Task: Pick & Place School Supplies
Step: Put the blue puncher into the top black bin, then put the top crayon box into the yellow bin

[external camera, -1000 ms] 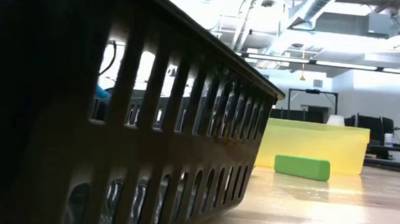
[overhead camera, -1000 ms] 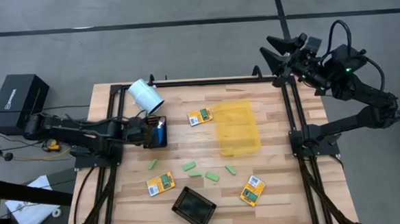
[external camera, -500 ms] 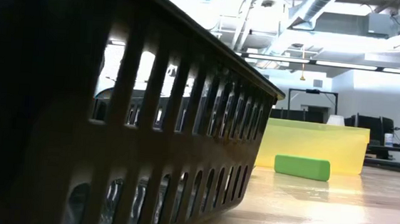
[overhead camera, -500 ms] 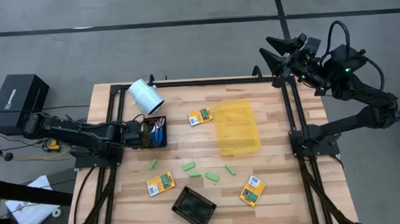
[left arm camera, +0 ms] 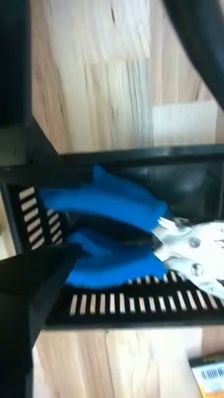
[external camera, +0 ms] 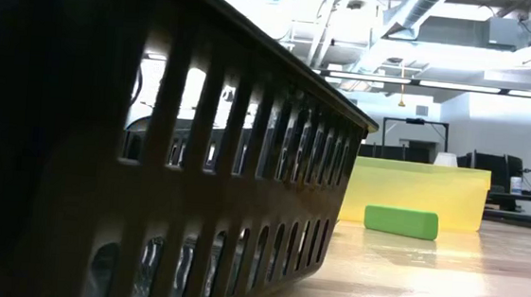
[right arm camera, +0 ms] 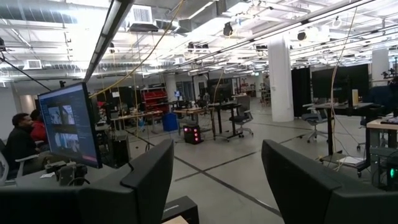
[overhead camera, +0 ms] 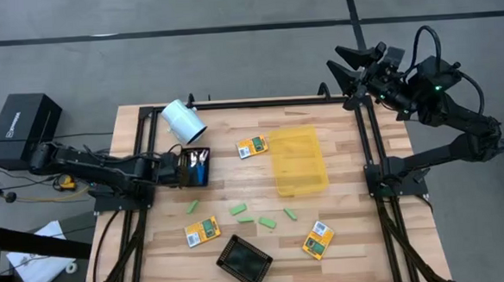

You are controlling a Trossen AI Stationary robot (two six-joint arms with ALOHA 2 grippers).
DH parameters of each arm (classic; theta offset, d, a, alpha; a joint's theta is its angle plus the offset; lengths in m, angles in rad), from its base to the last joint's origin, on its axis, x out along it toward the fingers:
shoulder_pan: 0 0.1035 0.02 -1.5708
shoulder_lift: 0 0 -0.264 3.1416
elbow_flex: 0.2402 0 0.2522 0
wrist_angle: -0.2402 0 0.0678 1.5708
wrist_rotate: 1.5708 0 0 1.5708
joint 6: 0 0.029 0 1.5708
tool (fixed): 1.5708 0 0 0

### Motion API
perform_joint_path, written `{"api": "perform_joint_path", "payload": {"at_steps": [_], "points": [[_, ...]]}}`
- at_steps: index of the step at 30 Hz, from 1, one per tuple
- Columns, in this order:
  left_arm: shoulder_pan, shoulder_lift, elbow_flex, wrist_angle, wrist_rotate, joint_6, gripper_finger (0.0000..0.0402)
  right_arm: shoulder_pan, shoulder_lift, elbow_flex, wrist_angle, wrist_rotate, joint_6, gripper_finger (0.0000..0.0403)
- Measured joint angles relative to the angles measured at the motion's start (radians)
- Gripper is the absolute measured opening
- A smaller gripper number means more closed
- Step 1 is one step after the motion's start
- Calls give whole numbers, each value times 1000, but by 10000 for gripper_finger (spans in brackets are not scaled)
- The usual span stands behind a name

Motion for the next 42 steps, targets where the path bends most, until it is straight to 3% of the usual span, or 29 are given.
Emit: {"api": "perform_joint_path", "payload": {"at_steps": [7, 13, 17, 22, 28, 35, 42], "points": [[-1, -86, 7, 112, -114, 59, 175, 0, 0, 0, 13, 0, 0, 235], [0, -212, 32, 306, -243, 319, 168, 0, -2, 0, 45, -6, -8, 235], [0, -279, 40, 576, -275, 550, 159, 1, 2, 0, 70, -55, 3, 235], [0, -296, 41, 895, -130, 738, 151, 2, 30, 0, 24, -100, 89, 235], [0, -276, 40, 921, 73, 696, 145, 31, 98, 0, -105, -178, 246, 235], [7, -270, 41, 981, 96, 800, 136, 65, 184, 0, -137, -194, 314, 235], [94, -241, 40, 973, 169, 819, 126, -33, 232, 0, -186, -193, 387, 235]]}}
